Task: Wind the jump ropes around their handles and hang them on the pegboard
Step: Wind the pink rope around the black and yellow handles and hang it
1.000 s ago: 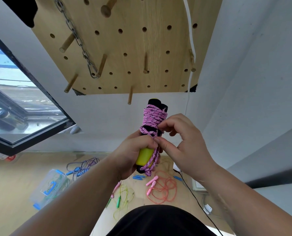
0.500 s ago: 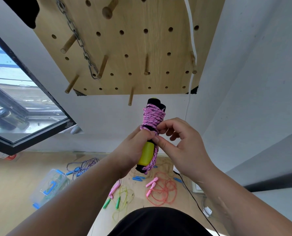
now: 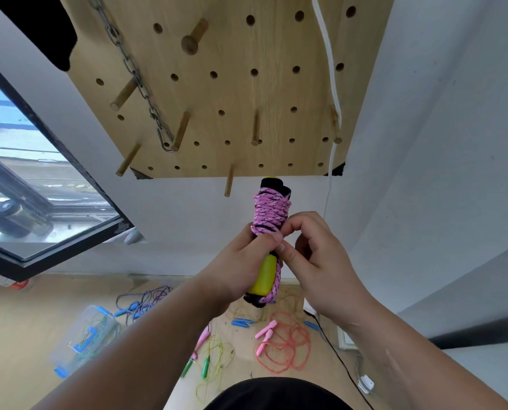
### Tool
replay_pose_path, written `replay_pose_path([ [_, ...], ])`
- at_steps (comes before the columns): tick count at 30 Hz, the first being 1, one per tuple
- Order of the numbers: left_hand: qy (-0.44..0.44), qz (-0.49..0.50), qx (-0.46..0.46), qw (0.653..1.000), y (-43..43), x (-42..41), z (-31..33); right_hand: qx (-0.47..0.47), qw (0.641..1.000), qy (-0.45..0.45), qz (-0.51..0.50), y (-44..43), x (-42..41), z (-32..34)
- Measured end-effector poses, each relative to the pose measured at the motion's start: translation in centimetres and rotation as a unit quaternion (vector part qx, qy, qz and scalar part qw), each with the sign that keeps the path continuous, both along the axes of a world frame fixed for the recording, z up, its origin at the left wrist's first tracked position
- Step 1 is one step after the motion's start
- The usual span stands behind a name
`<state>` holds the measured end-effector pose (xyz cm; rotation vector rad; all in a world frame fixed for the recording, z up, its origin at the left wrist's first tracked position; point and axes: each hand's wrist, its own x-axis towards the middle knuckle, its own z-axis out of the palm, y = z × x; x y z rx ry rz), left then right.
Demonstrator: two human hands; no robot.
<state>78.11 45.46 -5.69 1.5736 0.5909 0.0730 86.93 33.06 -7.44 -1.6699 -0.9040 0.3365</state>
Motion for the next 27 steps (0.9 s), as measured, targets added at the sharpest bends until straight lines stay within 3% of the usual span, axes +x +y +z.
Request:
replay_pose_path([
  [7,0.025,0.001,0.016,1.000,0.4,0.1,-0.4,-0.016,0.999,-0.038,0.004,0.2,0.5,-0.3],
  [13,0.023,-0.006,-0.007,1.000,0.1,-0.2,-0.6,-0.006,1.000,-0.014,0.019,-0.4,0.9,-0.3],
  [20,0.028,0.060,-0.061,0.996,-1.6,0.5,-0.6,-0.012,0.995,-0.097,0.008,0.1,0.7,-0.2],
  [27,0.042,0.060,-0.106,0.992,-1.2,0.1,-1.8,-0.057,0.987,-0.148,0.020,-0.1,2.1,-0.4],
])
